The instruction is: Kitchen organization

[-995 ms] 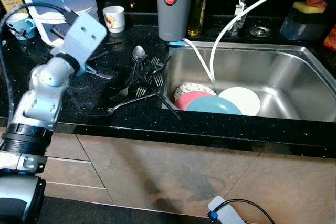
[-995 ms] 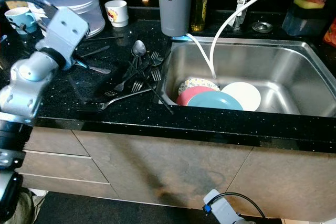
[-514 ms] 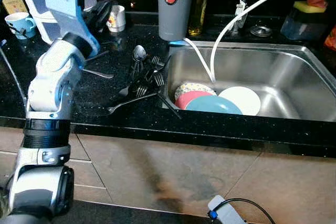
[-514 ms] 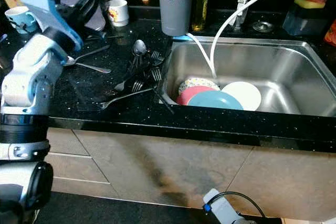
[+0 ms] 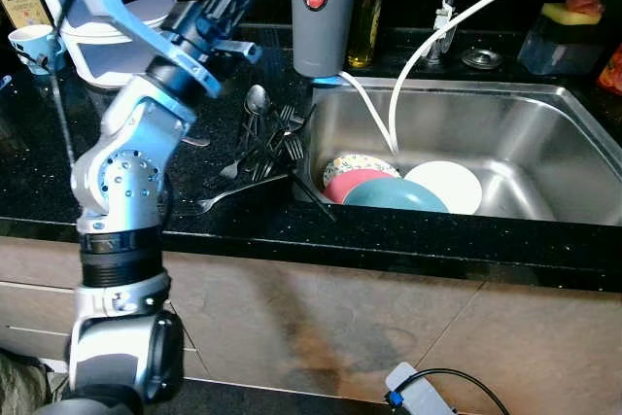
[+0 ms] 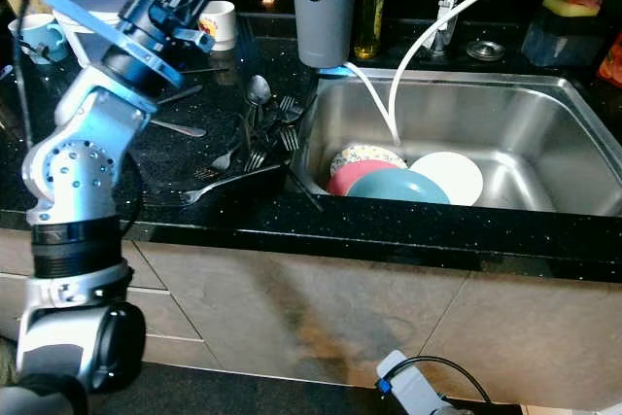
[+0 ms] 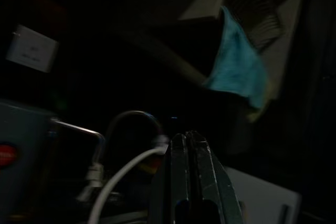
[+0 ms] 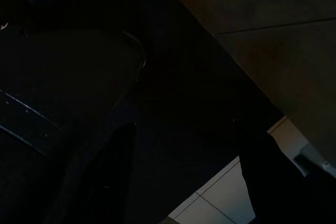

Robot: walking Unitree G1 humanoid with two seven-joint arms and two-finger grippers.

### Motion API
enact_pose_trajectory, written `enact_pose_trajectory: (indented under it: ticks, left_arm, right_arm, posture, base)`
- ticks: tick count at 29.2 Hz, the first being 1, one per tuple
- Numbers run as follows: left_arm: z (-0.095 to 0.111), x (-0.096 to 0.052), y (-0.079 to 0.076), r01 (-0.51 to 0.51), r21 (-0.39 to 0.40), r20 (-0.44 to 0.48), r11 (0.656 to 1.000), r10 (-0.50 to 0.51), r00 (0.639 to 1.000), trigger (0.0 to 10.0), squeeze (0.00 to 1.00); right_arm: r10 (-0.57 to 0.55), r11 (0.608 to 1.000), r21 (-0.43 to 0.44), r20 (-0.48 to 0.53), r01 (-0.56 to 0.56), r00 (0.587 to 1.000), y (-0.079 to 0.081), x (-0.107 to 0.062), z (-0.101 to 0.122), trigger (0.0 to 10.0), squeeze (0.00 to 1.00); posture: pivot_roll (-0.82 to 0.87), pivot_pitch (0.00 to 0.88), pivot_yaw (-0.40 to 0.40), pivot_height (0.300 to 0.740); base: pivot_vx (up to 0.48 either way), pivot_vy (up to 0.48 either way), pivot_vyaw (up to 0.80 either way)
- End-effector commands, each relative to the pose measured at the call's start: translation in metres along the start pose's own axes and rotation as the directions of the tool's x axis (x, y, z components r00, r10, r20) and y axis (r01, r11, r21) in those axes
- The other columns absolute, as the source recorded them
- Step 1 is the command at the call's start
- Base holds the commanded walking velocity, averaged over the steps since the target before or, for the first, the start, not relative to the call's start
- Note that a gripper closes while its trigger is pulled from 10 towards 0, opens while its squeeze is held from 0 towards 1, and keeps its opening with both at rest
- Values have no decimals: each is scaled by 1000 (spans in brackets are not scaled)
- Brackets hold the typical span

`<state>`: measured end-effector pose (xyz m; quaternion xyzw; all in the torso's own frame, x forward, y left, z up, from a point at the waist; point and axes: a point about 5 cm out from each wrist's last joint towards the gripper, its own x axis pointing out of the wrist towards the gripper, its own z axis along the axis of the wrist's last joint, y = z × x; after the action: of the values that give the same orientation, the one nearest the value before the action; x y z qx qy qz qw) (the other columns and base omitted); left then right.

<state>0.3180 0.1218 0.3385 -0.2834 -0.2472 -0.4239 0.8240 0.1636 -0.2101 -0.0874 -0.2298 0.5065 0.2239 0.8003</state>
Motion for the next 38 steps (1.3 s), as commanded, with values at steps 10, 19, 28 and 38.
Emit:
enact_pose_trajectory:
  ticks: [10,19,28,38]
  left_arm:
    - [-7,8,7,36,-35,-59,999,-38,998,0,0]
    - [-19,3,43,-221,326,-136,919,277,951,0,0]
    - [-7,-2,43,-230,519,-113,823,333,936,10000,0]
    - [10,-13,48,-147,789,-140,597,408,902,10000,0]
  right_arm:
    - [10,1000,-7,-8,-10,1000,3,1,0,10000,0]
    - [8,1000,-9,-9,-8,1000,3,1,0,10000,0]
    - [6,1000,-10,-7,-6,1000,3,1,0,10000,0]
    - [5,1000,-15,-3,-5,1000,2,1,1,10000,0]
  posture:
    - [11,0,38,740]
    - [5,2,38,740]
    - [14,0,37,740]
    - [20,0,35,740]
  base:
    - [0,0,-470]
    - [0,0,-781]
    - [0,0,-353]
    - [0,0,0]
